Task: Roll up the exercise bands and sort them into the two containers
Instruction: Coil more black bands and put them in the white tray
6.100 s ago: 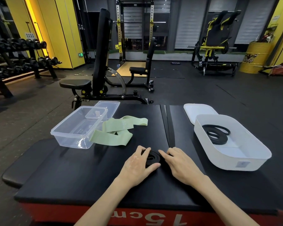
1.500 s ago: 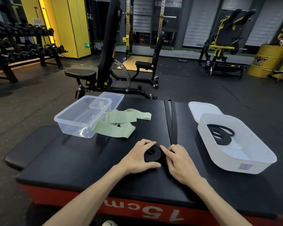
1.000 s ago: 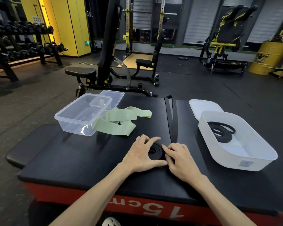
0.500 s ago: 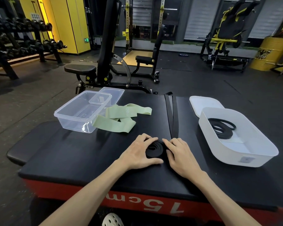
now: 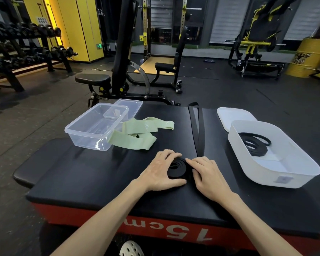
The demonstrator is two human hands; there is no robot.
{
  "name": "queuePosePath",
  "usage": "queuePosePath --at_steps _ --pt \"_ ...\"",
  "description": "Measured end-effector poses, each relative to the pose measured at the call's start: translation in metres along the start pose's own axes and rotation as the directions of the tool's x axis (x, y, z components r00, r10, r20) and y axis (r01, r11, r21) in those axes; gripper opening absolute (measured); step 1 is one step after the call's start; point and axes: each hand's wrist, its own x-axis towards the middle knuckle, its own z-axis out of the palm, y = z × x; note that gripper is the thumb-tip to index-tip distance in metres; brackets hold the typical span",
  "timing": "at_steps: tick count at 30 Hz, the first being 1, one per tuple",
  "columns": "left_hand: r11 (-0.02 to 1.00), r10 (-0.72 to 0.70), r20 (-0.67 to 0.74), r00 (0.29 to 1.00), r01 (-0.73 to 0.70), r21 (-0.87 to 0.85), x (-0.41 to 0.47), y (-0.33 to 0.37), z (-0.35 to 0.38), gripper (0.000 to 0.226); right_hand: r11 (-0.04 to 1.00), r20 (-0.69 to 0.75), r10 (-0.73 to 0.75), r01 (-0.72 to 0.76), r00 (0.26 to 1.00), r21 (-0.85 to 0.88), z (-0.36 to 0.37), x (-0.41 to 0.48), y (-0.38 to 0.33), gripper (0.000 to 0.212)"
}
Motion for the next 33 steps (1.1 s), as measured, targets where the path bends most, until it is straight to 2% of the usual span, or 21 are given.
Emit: queuePosePath --at_steps 3,5,9,15,18,24,27,30,33 --pt "0.998 0.037 0.129 0.991 -0.031 -0.050 0.001 -0.005 -0.007 0.078 0.999 -0.015 0.044 -0.043 0.999 0.024 0.000 0.001 0.004 0.043" --pt "0.998 0.023 0.137 0.990 -0.015 -0.063 0.001 -0.006 -0.007 0.078 0.996 -0.019 0.080 -0.080 0.997 0.036 0.000 0.001 0.005 0.044" --pt "0.997 -0.051 0.061 0.997 0.054 -0.049 -0.002 -0.007 0.002 0.084 0.996 0.034 0.088 -0.088 0.996 -0.012 0.000 0.002 0.002 0.043" --pt "0.986 -0.116 -0.145 0.982 0.132 0.099 -0.002 0.002 0.006 0.087 0.992 0.051 0.119 -0.116 0.992 -0.042 -0.003 0.005 -0.003 0.033" --pt "0.972 -0.133 -0.184 0.974 0.165 0.166 0.001 0.005 0.008 0.083 0.995 0.052 0.082 -0.079 0.995 -0.061 -0.003 0.005 -0.004 0.034" --pt "0.929 -0.167 -0.226 0.960 0.229 0.289 0.003 0.013 0.013 0.086 0.997 0.025 0.049 -0.050 0.998 0.056 0.000 0.000 -0.003 0.037" --pt "0.970 -0.127 -0.174 0.977 0.159 0.184 0.001 0.010 0.011 0.085 0.999 0.018 0.037 -0.037 0.999 0.028 0.000 0.001 -0.001 0.038" --pt "0.998 -0.057 -0.015 0.998 0.056 -0.035 -0.001 0.002 0.001 0.080 0.999 0.024 0.046 -0.046 0.999 -0.013 -0.001 0.001 0.000 0.039" --pt "0.995 -0.031 0.125 0.992 0.042 -0.088 -0.002 -0.004 -0.008 0.080 0.996 0.017 0.072 -0.071 0.997 -0.044 -0.001 0.002 0.001 0.040"
